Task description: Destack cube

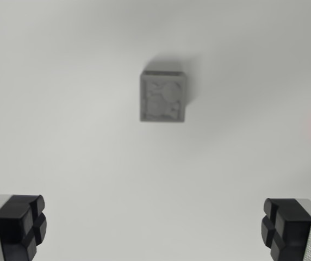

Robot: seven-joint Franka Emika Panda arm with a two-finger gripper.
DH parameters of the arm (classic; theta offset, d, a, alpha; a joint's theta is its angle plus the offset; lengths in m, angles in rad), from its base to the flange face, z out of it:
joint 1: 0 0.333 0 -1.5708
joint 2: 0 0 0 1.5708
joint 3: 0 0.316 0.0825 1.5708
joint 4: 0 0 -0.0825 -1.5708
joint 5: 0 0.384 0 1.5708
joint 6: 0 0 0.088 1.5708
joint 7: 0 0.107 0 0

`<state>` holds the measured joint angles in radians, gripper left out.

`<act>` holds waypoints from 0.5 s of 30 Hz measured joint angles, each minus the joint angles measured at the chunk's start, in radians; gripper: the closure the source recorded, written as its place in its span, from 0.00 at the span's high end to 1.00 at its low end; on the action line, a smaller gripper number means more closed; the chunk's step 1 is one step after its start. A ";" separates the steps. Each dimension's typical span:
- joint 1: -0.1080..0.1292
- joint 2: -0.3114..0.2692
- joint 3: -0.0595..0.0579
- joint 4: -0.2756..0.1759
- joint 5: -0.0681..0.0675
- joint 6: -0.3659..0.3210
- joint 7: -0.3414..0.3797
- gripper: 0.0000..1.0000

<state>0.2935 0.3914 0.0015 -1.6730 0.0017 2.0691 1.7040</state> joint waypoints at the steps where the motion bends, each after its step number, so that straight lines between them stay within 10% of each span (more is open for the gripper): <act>1: 0.000 -0.003 0.000 0.004 0.000 -0.008 0.000 1.00; 15: 0.000 -0.024 0.000 0.046 0.000 -0.071 0.000 1.00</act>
<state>0.2935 0.3669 0.0015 -1.6270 0.0017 1.9985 1.7041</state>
